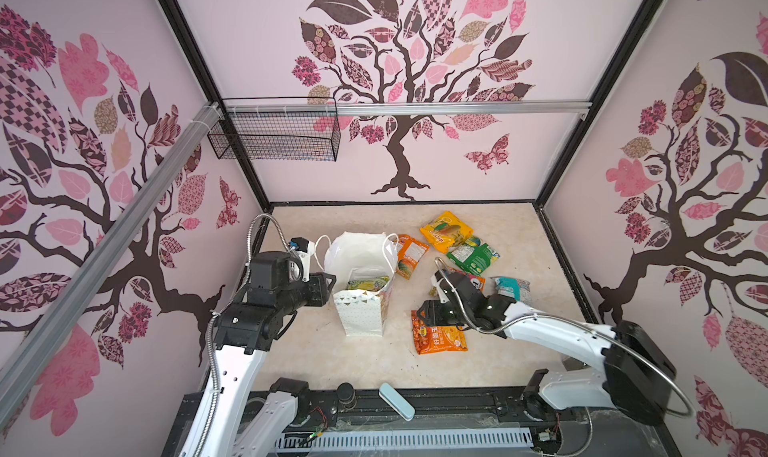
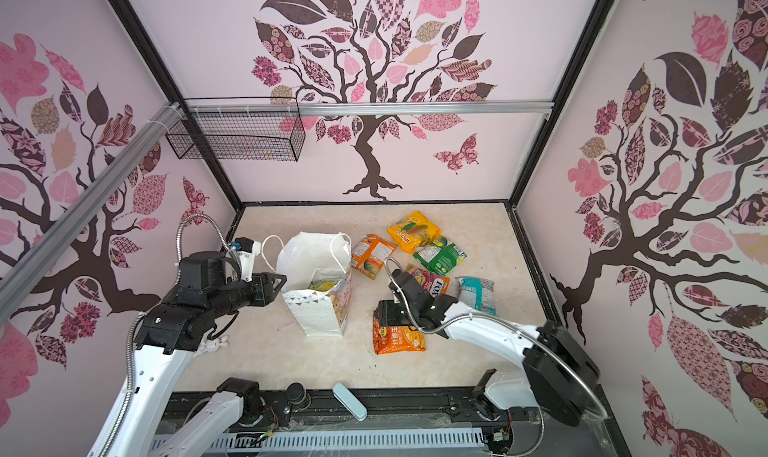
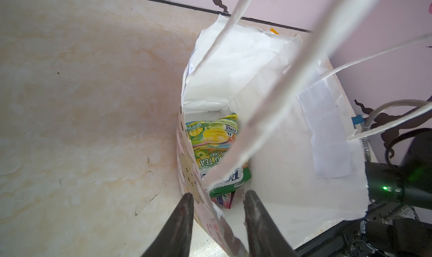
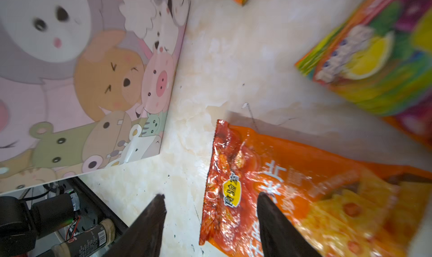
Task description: Place the snacks into the paper bag
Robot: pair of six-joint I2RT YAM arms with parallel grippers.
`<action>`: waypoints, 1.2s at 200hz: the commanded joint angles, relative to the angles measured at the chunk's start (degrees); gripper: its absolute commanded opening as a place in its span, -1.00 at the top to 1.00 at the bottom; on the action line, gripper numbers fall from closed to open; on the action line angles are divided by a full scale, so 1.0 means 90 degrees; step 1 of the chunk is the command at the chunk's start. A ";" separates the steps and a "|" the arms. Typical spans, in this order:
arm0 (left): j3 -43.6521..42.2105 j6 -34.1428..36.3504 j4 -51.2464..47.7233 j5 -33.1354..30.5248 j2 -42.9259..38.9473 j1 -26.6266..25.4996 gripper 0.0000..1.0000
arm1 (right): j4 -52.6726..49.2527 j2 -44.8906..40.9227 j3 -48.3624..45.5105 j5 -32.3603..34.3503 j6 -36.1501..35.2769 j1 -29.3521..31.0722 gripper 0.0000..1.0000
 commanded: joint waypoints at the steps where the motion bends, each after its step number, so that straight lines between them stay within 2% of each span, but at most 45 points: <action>1: -0.0016 0.0040 0.0019 -0.0062 -0.0107 -0.0009 0.19 | -0.0770 -0.1091 -0.0565 0.0723 0.0018 -0.0403 -0.27; 21: -0.0018 0.0040 0.0026 -0.0097 -0.0118 -0.0007 0.19 | -0.0911 -0.1984 -0.1040 0.1080 0.0009 -0.0682 -0.21; 39: -0.0017 0.0039 0.0029 -0.0093 -0.0081 -0.0007 0.18 | -0.0911 -0.2222 -0.1265 0.0996 0.0014 -0.0829 -0.18; 108: 0.0008 0.0031 -0.0021 -0.0073 -0.0045 -0.0007 0.16 | -0.0084 -0.1175 -0.1611 0.0570 -0.0071 -0.0876 -0.14; 144: 0.0016 0.0038 -0.0025 -0.0083 -0.0060 -0.0009 0.16 | 0.0331 -0.1102 -0.1758 0.0468 -0.0066 -0.0892 -0.04; 240: -0.0045 0.0035 -0.0023 -0.0131 -0.0108 -0.0008 0.16 | 0.0754 -0.0382 -0.1714 0.0328 -0.0251 -0.1112 0.05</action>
